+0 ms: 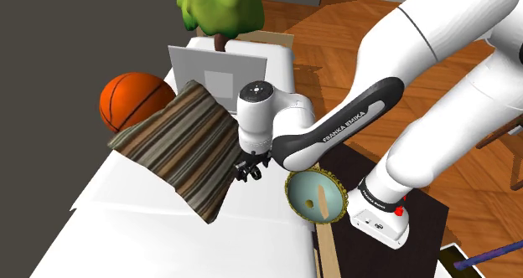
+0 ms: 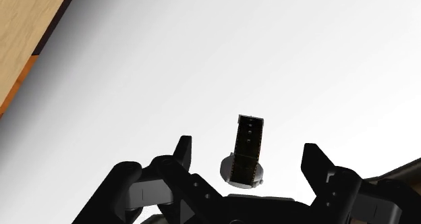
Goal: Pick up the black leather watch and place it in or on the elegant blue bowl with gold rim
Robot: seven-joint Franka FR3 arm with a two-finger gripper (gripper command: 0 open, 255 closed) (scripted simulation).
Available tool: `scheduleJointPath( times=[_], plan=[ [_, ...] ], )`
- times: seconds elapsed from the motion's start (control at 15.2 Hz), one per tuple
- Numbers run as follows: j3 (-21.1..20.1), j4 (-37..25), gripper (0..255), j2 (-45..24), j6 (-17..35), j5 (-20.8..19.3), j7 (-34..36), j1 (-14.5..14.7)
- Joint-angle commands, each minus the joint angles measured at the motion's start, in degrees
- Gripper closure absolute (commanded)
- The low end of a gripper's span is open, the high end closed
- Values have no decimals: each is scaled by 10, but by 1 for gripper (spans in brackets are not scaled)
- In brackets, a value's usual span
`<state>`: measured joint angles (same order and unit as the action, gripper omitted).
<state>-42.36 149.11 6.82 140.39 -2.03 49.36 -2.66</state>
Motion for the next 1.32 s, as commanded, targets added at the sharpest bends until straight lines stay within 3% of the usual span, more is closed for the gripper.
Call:
scheduleJointPath(
  times=[0.0,0.26,0.73,1.25],
  plan=[
    [5,6,255,-4,-1,-1,1,-5],
    [0,-2,255,-14,-2,-11,14,-7],
    [14,-16,255,49,-64,47,-34,11],
    [36,-41,255,105,-137,81,-68,27]
  ],
)
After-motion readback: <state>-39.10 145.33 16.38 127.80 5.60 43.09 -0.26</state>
